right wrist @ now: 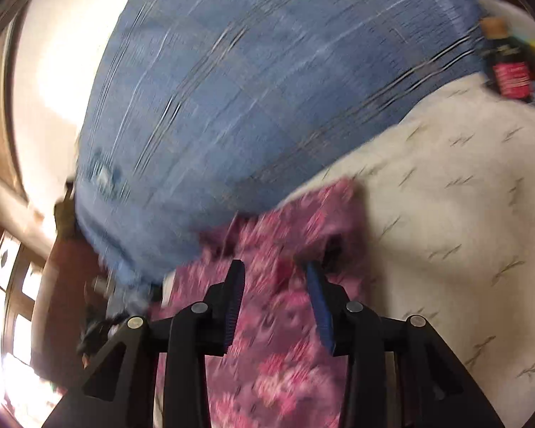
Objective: Fold small clothes
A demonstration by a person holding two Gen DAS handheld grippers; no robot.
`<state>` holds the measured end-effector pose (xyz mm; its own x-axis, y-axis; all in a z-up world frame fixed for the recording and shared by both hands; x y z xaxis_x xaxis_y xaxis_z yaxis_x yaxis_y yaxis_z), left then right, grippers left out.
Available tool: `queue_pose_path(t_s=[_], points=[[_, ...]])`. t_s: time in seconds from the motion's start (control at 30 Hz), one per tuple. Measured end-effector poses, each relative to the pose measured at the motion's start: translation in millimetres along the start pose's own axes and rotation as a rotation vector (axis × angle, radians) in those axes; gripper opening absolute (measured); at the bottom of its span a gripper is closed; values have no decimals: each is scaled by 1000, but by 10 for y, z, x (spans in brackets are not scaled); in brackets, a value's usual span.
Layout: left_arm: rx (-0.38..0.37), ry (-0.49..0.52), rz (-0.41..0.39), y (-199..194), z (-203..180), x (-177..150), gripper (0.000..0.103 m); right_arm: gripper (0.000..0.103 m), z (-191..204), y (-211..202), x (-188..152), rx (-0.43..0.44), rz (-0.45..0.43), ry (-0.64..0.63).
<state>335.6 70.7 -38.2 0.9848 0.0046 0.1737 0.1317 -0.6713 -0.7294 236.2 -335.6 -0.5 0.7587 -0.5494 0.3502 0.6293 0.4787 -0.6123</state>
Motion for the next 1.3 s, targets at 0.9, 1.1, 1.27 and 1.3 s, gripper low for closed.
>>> queue_pose_path(t_s=[0.9,1.1,1.27,1.3], points=[[93,7,94,482,63,410,66,54,-373,434,436,-239,37,-33],[163,58,117,645,-57,415,72,53,-222,689,384,-361,106,-155],[373,198,55,691,-119,330,5,9,-291,667,366,-460,116,-226],[379,197,25,651,-142,321,5,7,-267,643,364,-453,107,-240]])
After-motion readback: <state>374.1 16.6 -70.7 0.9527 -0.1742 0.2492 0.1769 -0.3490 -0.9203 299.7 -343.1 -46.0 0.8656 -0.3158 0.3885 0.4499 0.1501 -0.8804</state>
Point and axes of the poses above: each gripper's, at about its wrist camera, not at the fingertips, and y roughly the way its jaws point, z to its left, x to its top, the point moved 8 cm from there along y, roughly the way its jaws point, and after that the axes turned 8 degrees about z, right-handed, at the moved point
